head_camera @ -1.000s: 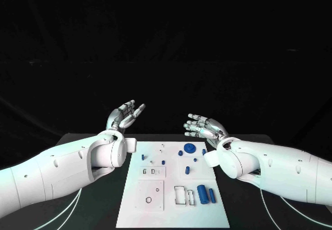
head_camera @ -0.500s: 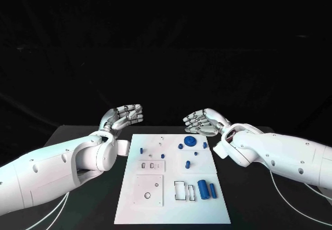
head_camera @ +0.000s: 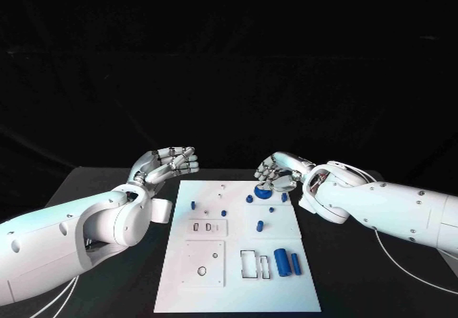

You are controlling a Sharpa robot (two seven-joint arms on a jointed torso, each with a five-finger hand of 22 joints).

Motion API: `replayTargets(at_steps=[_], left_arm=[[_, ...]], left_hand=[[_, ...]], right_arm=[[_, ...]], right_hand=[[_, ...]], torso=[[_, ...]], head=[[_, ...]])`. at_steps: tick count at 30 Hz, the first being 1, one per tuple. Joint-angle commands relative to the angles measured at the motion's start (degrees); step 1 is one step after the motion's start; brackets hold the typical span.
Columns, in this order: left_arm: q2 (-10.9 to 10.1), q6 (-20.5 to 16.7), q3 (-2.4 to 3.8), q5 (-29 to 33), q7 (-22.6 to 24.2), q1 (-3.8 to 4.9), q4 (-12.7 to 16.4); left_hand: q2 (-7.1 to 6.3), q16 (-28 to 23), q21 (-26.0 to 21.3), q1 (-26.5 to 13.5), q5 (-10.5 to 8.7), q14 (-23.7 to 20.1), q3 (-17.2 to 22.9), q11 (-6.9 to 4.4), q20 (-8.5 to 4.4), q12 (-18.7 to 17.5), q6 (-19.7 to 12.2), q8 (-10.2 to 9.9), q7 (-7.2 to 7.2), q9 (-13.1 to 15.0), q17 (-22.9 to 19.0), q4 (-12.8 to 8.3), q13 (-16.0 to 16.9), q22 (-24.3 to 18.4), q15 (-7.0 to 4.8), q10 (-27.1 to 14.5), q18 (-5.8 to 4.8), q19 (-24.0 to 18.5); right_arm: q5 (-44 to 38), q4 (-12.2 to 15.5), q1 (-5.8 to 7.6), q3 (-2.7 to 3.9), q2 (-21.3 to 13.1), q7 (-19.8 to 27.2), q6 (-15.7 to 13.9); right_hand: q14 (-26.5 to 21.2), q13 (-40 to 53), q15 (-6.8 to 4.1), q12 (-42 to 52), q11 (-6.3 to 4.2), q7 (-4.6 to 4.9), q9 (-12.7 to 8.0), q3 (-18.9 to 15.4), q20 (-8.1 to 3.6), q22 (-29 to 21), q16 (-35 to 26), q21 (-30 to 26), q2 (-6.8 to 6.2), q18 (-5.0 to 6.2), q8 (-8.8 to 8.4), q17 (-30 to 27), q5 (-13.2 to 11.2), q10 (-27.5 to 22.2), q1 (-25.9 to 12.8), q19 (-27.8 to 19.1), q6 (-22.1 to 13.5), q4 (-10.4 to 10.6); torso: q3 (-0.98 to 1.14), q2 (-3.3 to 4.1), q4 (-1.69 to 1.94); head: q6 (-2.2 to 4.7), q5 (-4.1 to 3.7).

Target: Assemble the parts on the task board

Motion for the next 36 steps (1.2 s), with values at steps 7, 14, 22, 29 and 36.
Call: replayTargets(at_steps=[7,14,22,29,36], left_arm=[[-1.2,3.1,0.17,-0.5,-0.1,0.25,2.9],[-1.5,3.3,0.18,-0.5,0.0,0.26,3.6],[-1.7,3.5,0.26,-0.5,0.0,0.36,3.8],[-1.9,3.8,0.28,-0.5,-0.2,0.45,4.0],[-2.0,4.1,0.29,-0.5,-0.5,0.52,4.1]], left_hand=[[-0.11,0.2,0.2,0.4,0.19,0.4,-0.4,-0.02,-0.05,0.1,0.4,0.2,1.8,0.0,0.1,-0.1,0.0,-0.1,-0.08,0.5,0.75,0.4],[-0.25,0.1,0.1,0.2,0.14,0.5,-0.6,-0.04,-0.09,0.0,0.5,0.2,1.8,0.0,0.1,0.1,0.0,-0.1,-0.1,0.6,0.73,0.6],[-0.34,0.1,0.1,0.1,0.18,0.6,-0.7,-0.05,-0.12,-0.1,0.6,0.2,1.79,0.0,0.2,0.2,0.0,-0.2,-0.12,0.7,0.73,0.7],[-0.36,0.0,0.1,0.0,0.18,0.6,-0.7,-0.05,-0.13,-0.2,0.6,0.2,1.79,0.0,0.2,0.2,0.0,-0.2,-0.13,0.8,0.73,0.7],[-0.38,0.0,0.0,0.0,0.17,0.7,-0.8,-0.05,-0.13,-0.2,0.6,0.2,1.79,0.0,0.2,0.3,0.0,-0.3,-0.13,0.8,0.72,0.8]], right_arm=[[-17.0,0.2,0.59,0.08,0.9,-5.7,4.5],[-19.2,-0.5,0.63,0.05,1.9,-6.5,6.7],[-20.4,-0.9,0.63,0.04,2.7,-7.4,8.2],[-21.2,-1.3,0.58,0.02,3.3,-8.6,9.8],[-21.7,-1.9,0.51,0.0,3.8,-9.8,9.7]], right_hand=[[14.9,2.3,-4.87,-1.8,-2.92,-2.09,4.3,-1.6,-5.49,7.6,12.5,12.9,-3.49,0.93,0.27,16.3,1.5,4.1,-0.4,11.2,2.9,1.6],[17.8,3.8,-4.4,-0.8,-2.39,-1.49,6.3,-4.4,-5.37,16.5,40.1,24.3,-3.47,0.59,-1.69,39.0,1.2,-2.7,1.2,10.8,1.5,3.1],[21.7,4.6,-4.27,0.8,-2.14,-1.58,7.7,-4.5,-4.96,46.2,59.8,49.4,-3.22,-2.58,-2.69,55.8,2.2,-3.4,1.9,16.8,1.6,4.0],[22.1,4.6,-4.29,1.1,-2.22,-1.66,8.2,-3.2,-4.83,52.8,62.1,54.6,-3.23,-3.42,-2.85,57.4,3.2,-2.7,1.7,18.1,1.9,4.4],[22.1,4.6,-4.28,1.2,-2.22,-1.65,8.5,-1.8,-4.78,54.3,62.8,55.8,-2.99,-3.56,-2.85,57.6,3.4,-2.3,1.6,18.1,2.3,4.8]], torso=[[-0.06,1.98,0.98],[-0.09,2.81,1.32],[-0.14,3.38,1.45],[-0.21,3.74,1.64],[-0.23,4.11,1.77]], head=[[0.15,-0.33],[0.23,-0.7],[0.15,-0.83],[0.11,-0.83],[0.22,-0.89]])
